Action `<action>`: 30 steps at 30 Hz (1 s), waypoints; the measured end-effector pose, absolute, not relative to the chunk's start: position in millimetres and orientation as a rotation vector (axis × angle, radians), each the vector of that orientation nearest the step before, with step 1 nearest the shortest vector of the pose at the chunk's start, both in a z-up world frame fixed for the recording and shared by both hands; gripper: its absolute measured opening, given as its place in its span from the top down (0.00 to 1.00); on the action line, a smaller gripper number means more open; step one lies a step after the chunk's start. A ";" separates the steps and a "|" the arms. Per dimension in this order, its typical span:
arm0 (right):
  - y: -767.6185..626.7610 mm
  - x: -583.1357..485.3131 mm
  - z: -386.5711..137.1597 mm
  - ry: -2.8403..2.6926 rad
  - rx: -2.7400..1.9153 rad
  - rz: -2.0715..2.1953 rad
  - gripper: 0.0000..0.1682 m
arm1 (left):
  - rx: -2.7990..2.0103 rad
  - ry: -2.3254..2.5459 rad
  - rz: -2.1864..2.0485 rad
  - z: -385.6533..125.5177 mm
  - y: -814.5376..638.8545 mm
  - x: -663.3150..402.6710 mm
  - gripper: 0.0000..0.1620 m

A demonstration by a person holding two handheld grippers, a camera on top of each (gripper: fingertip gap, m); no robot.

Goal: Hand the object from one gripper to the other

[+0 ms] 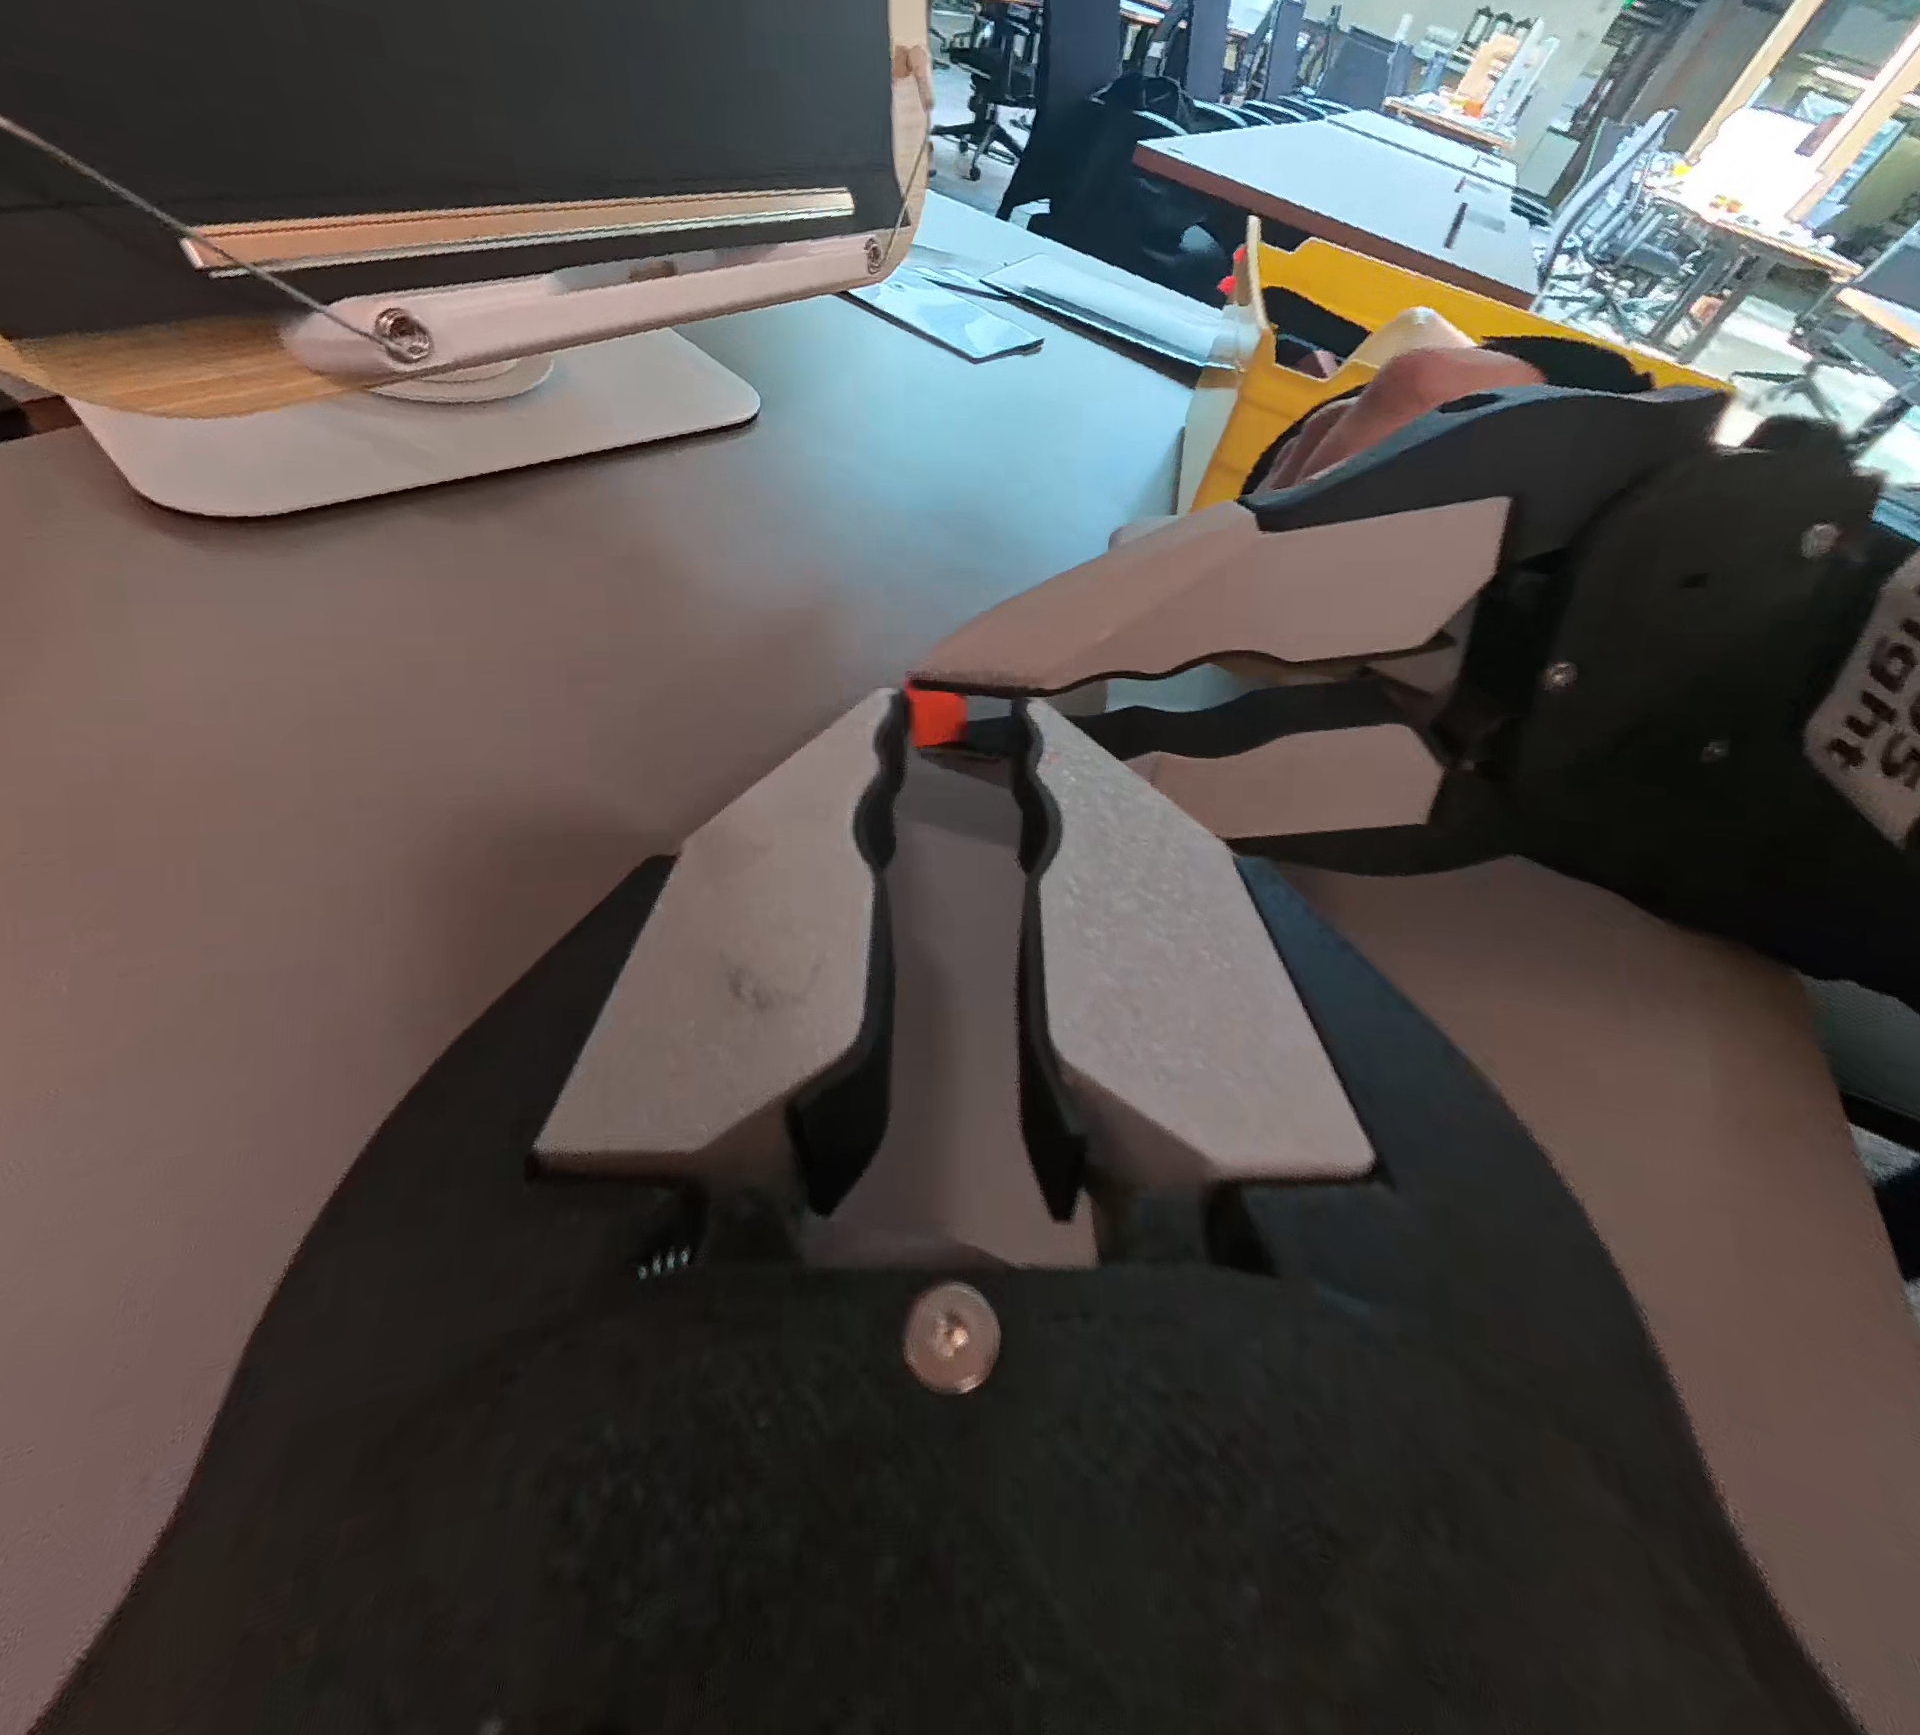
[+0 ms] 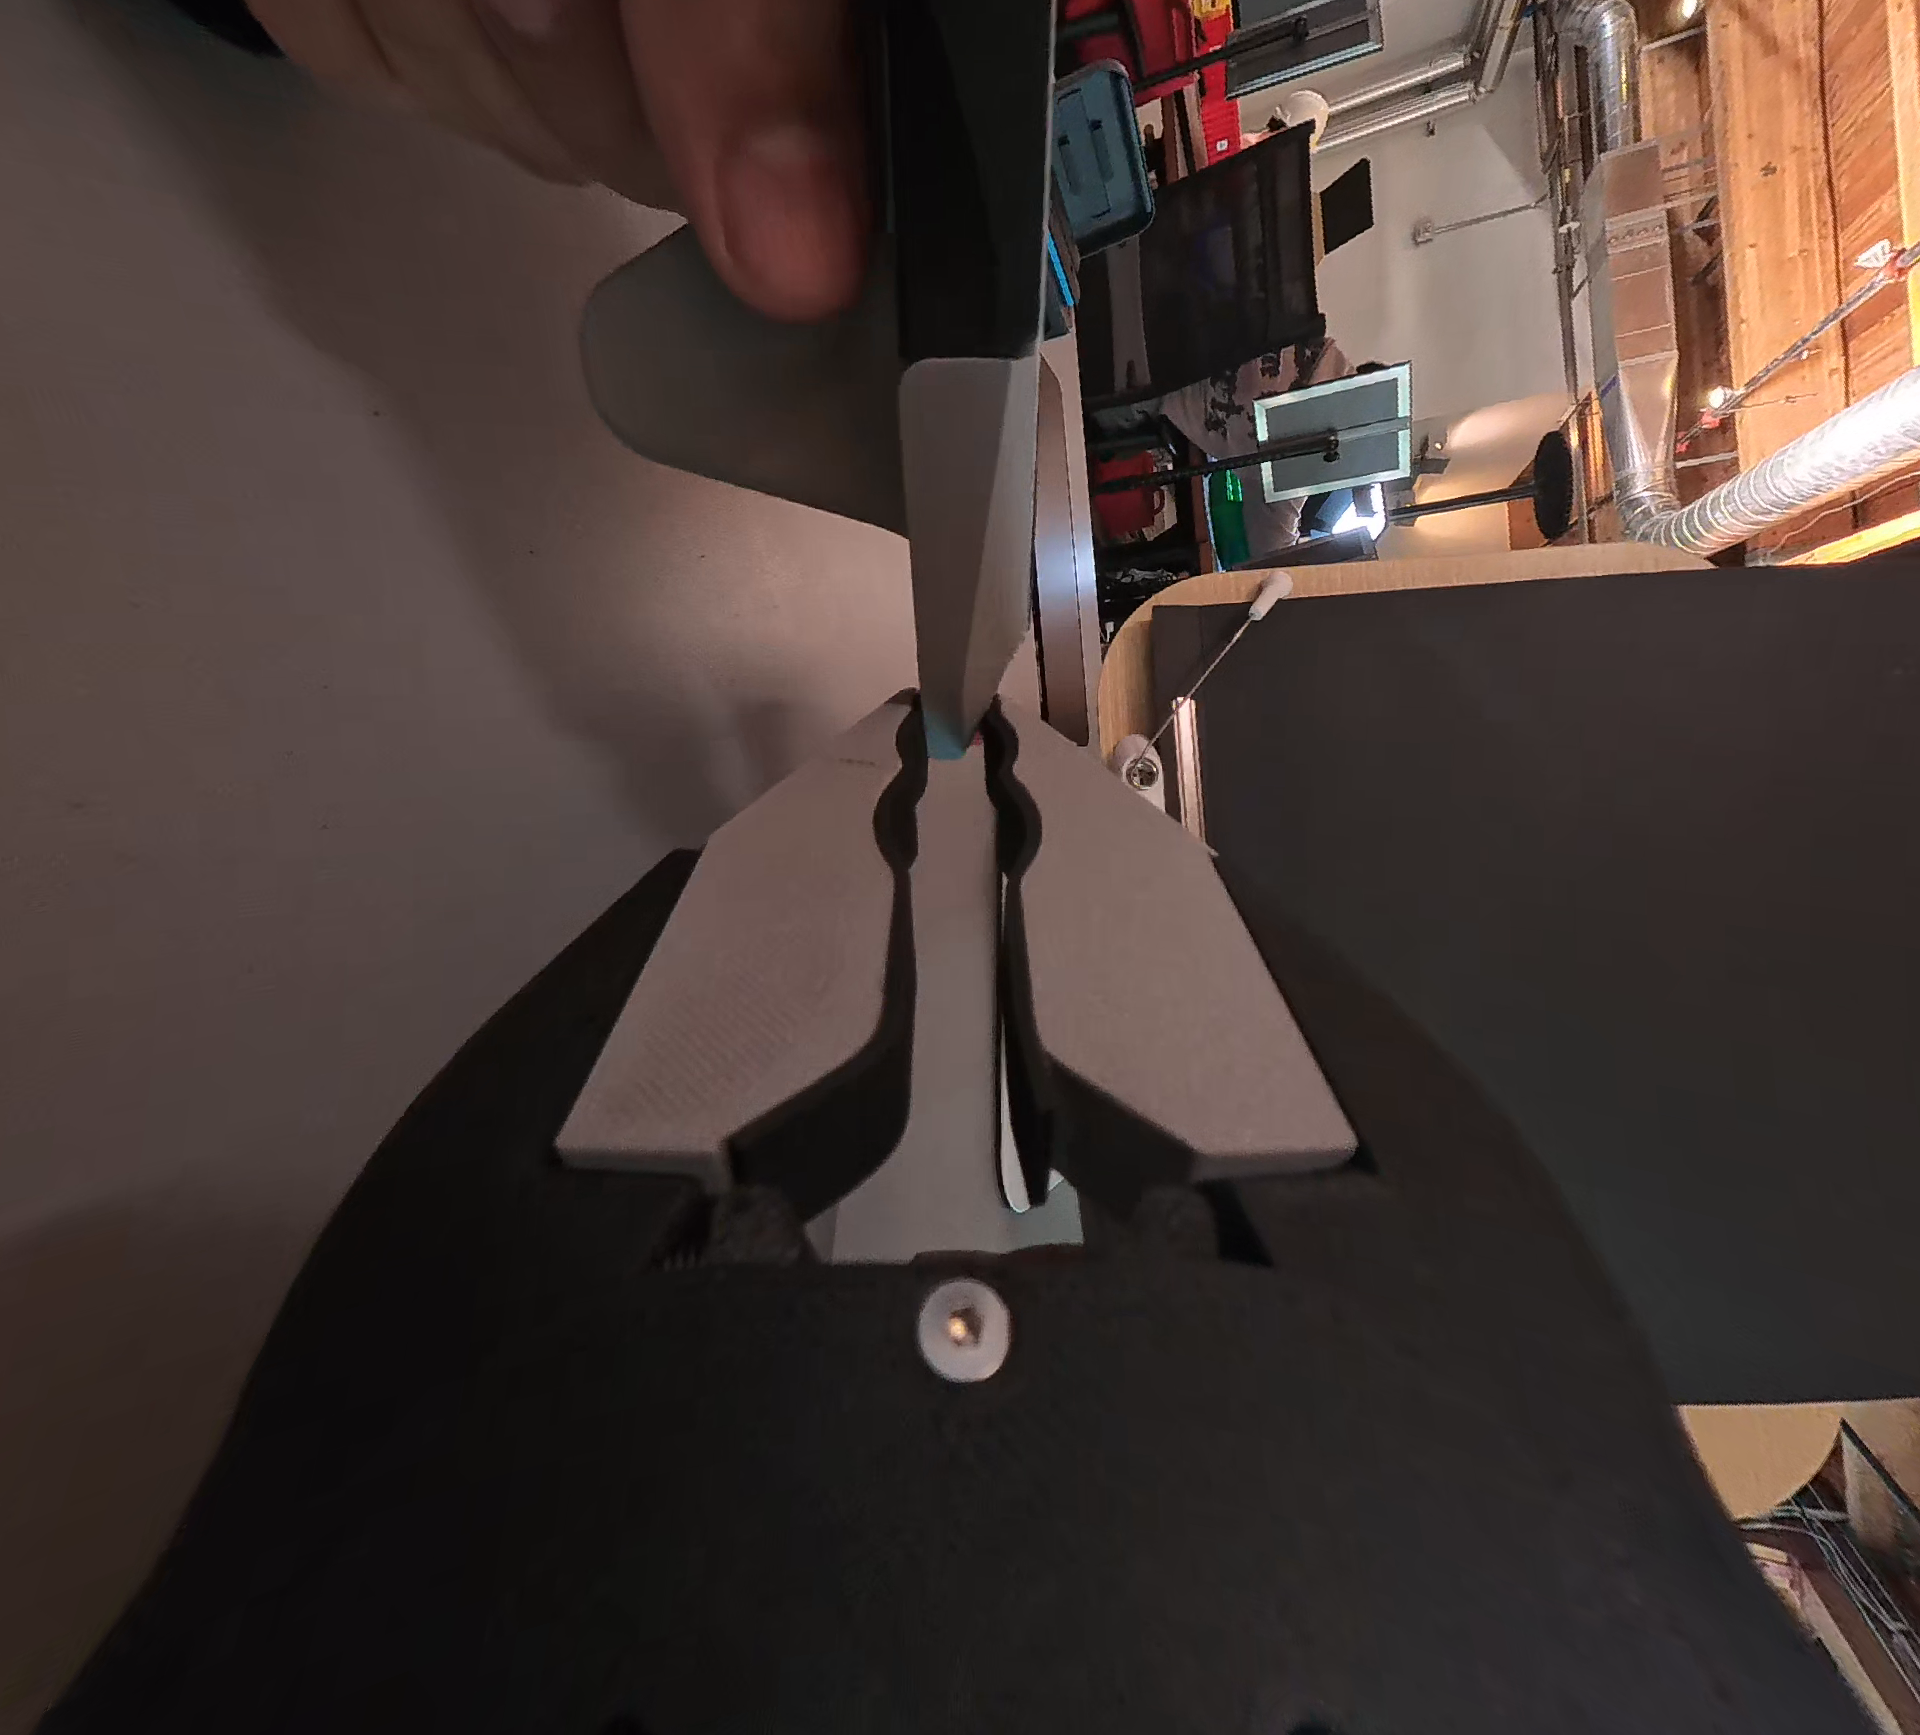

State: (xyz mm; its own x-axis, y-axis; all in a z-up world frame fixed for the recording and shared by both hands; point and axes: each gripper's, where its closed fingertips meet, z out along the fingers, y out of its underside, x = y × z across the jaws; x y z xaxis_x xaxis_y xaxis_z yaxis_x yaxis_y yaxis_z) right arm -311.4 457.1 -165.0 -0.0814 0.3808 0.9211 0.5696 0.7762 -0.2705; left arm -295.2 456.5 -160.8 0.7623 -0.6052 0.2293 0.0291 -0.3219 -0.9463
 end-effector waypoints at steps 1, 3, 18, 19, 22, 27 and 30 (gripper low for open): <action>456.0 -311.4 -164.9 -1.701 -0.754 -0.175 0.96 | -1.795 0.471 -0.688 -160.1 454.3 -292.7 0.94; 454.1 -310.8 -164.4 -1.707 -0.743 -0.160 0.95 | -1.789 0.499 -0.668 -159.9 453.3 -292.6 0.95; 445.1 -304.0 -156.4 -1.700 -0.893 0.219 0.92 | -1.750 0.638 -0.250 -161.4 462.3 -320.8 0.95; 449.1 -302.5 -156.3 -1.685 -0.961 0.291 0.92 | -1.709 0.684 -0.175 -159.0 462.0 -320.7 0.94; 459.8 -299.0 -159.9 -1.648 -1.194 0.556 0.89 | -1.562 0.858 0.085 -152.9 456.7 -314.4 0.94; 428.4 -292.2 -150.9 -1.604 -1.486 1.419 0.89 | -1.413 1.071 0.139 -159.8 439.7 -289.4 0.94; 432.3 -286.6 -138.7 -1.481 -1.545 1.723 0.93 | -1.358 1.071 0.118 -151.1 434.5 -286.6 0.94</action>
State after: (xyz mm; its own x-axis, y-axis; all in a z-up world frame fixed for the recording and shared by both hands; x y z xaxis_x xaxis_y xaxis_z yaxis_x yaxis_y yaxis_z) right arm -286.6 432.3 -138.7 -0.3152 0.8235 -0.4716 0.3423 -0.3649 -0.8658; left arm -286.6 434.5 -151.1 0.5510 -0.4956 -0.6713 -0.6295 0.2813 -0.7243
